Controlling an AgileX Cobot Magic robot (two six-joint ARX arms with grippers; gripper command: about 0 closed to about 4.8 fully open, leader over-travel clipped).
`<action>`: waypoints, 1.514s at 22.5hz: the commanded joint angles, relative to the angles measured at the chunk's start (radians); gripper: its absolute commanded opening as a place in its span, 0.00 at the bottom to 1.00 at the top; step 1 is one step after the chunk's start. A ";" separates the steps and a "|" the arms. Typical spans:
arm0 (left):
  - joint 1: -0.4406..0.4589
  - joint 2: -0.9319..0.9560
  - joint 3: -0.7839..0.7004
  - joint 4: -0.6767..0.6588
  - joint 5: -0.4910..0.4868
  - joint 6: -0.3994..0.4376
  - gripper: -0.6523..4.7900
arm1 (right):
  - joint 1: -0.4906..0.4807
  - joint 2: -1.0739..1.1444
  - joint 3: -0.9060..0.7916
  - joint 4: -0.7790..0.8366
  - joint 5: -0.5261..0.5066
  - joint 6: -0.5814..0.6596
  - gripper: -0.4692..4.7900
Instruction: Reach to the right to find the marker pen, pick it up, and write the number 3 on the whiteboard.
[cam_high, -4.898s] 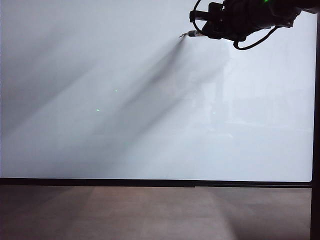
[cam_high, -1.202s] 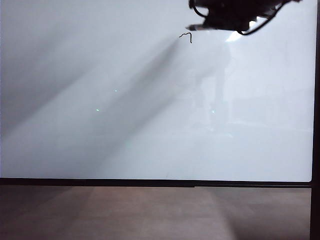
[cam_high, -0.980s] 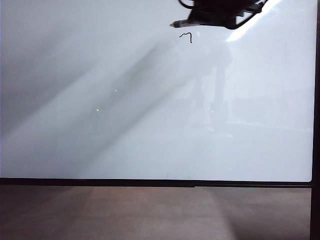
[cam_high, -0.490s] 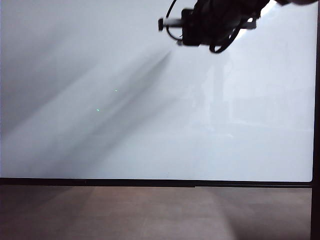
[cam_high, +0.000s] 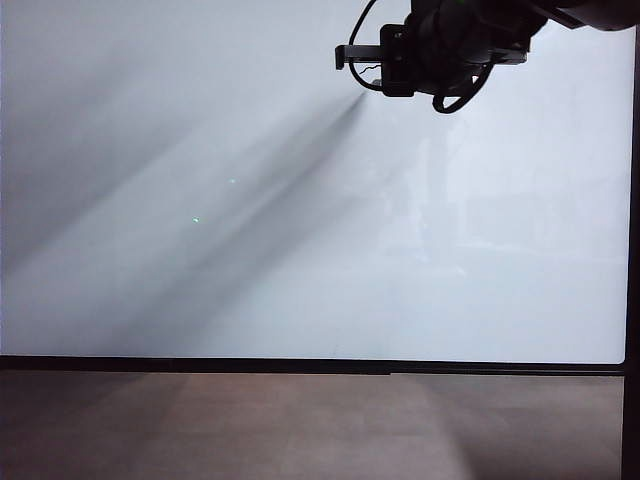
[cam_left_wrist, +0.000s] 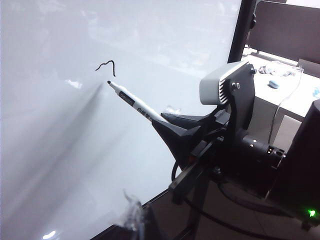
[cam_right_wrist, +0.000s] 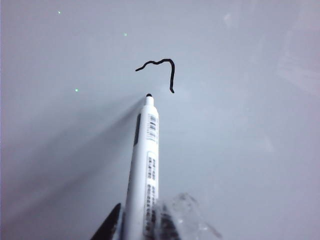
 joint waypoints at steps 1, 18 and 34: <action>0.001 -0.003 0.001 0.013 0.003 0.005 0.11 | -0.013 -0.006 0.005 0.024 -0.073 -0.002 0.17; 0.001 -0.003 0.001 0.012 0.003 0.005 0.11 | -0.031 0.032 0.006 0.081 -0.099 -0.006 0.17; 0.001 -0.003 0.001 0.012 0.003 0.004 0.11 | -0.057 0.056 0.007 0.126 -0.140 -0.006 0.16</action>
